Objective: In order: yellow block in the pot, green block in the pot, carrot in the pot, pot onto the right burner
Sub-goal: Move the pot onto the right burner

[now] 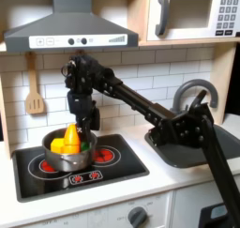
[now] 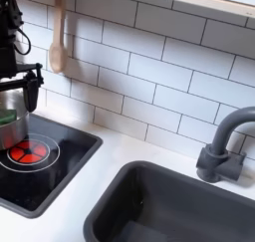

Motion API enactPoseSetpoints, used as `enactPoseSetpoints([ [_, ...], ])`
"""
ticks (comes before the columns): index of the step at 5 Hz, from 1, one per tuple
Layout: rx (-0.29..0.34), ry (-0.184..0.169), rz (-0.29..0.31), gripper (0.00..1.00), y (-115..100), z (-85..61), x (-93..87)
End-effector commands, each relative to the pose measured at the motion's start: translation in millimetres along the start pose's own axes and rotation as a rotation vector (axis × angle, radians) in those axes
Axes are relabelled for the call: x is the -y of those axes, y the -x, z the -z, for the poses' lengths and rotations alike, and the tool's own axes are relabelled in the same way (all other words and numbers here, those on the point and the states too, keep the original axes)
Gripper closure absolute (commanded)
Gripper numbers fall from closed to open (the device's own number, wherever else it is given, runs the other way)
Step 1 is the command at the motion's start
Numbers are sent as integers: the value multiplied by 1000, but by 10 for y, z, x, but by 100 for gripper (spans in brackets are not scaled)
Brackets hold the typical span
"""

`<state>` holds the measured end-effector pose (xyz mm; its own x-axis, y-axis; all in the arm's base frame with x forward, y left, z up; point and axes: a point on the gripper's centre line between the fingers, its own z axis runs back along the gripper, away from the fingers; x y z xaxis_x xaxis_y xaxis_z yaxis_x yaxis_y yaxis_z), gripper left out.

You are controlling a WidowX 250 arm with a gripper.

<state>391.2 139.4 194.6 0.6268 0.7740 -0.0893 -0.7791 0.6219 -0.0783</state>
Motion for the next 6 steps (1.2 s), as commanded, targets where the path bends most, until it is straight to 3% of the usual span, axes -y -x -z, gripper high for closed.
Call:
enactPoseSetpoints([
  [1,-1,-1,0,0,1,4,-1],
  [2,-52,-69,105,0,71,178,46],
  [3,-65,-90,245,0,22,126,1],
  [4,-79,-104,367,0,40,220,21],
  [5,-51,-81,467,0,21,205,42],
  [6,-43,-64,568,0,-12,290,57],
])
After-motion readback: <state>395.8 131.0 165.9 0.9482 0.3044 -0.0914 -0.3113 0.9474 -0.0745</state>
